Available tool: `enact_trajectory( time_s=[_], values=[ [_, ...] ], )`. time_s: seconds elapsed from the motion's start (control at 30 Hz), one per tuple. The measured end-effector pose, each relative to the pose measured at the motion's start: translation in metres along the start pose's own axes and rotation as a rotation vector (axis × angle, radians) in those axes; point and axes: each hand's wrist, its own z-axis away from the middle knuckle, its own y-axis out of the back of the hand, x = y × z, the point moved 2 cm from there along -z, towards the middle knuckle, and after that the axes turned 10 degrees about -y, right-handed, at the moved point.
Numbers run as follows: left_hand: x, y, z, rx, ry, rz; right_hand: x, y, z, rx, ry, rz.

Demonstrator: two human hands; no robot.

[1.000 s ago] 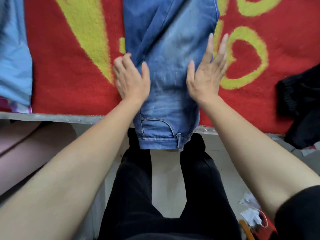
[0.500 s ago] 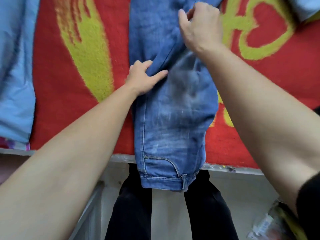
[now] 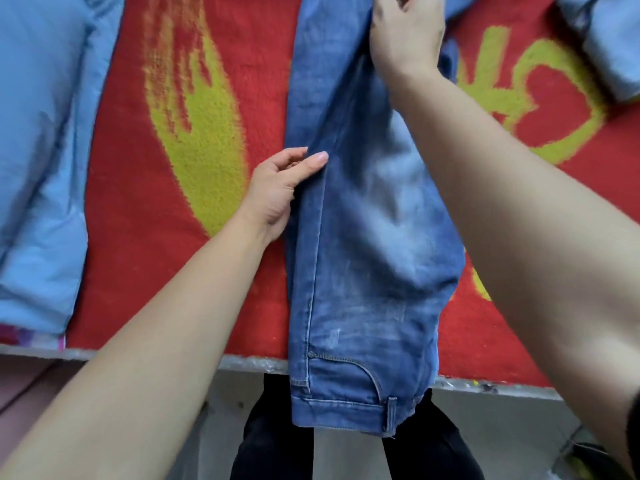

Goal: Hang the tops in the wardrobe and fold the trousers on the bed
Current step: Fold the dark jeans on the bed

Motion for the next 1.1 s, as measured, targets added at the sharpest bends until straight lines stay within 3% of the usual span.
enact_trajectory(
  time_s=[0.07, 0.17, 0.27, 0.37, 0.47, 0.53, 0.63, 0.73, 0.83, 1.0, 1.1],
  values=[
    [-0.004, 0.008, -0.005, 0.110, -0.014, 0.084, -0.011, -0.028, 0.006, -0.090, 0.024, -0.074],
    [-0.018, 0.017, -0.009, 0.254, -0.072, -0.066, 0.003, -0.067, 0.011, -0.413, 0.147, 0.314],
    [-0.024, 0.019, -0.014, 0.331, -0.167, -0.240, 0.013, -0.077, 0.012, -0.498, 0.306, 0.492],
    [-0.018, 0.011, -0.014, 0.362, -0.299, -0.572, 0.016, -0.062, 0.012, -0.346, 0.446, 0.437],
    [0.000, 0.002, -0.027, 0.428, -0.443, -0.921, 0.033, -0.028, 0.006, 0.112, 0.705, 0.448],
    [0.018, -0.008, -0.051, 0.456, -0.524, -1.052, 0.047, -0.013, -0.010, 0.256, 0.615, 0.609],
    [0.043, -0.030, -0.102, 0.356, -0.640, -1.322, 0.077, -0.016, -0.043, 0.047, 0.325, 0.870],
    [0.064, -0.042, -0.166, 0.176, -0.555, -1.445, 0.095, -0.020, -0.056, 0.024, 0.307, 0.871],
    [0.076, -0.039, -0.208, 0.070, -0.377, -1.449, 0.095, -0.019, -0.057, 0.064, 0.345, 0.743],
    [0.066, -0.038, -0.221, 0.040, -0.349, -1.522, 0.077, -0.005, -0.066, -0.005, 0.203, 0.434],
    [0.069, -0.038, -0.222, 0.029, -0.295, -1.544, 0.031, -0.001, -0.069, 0.219, 0.368, 0.256]
  ],
)
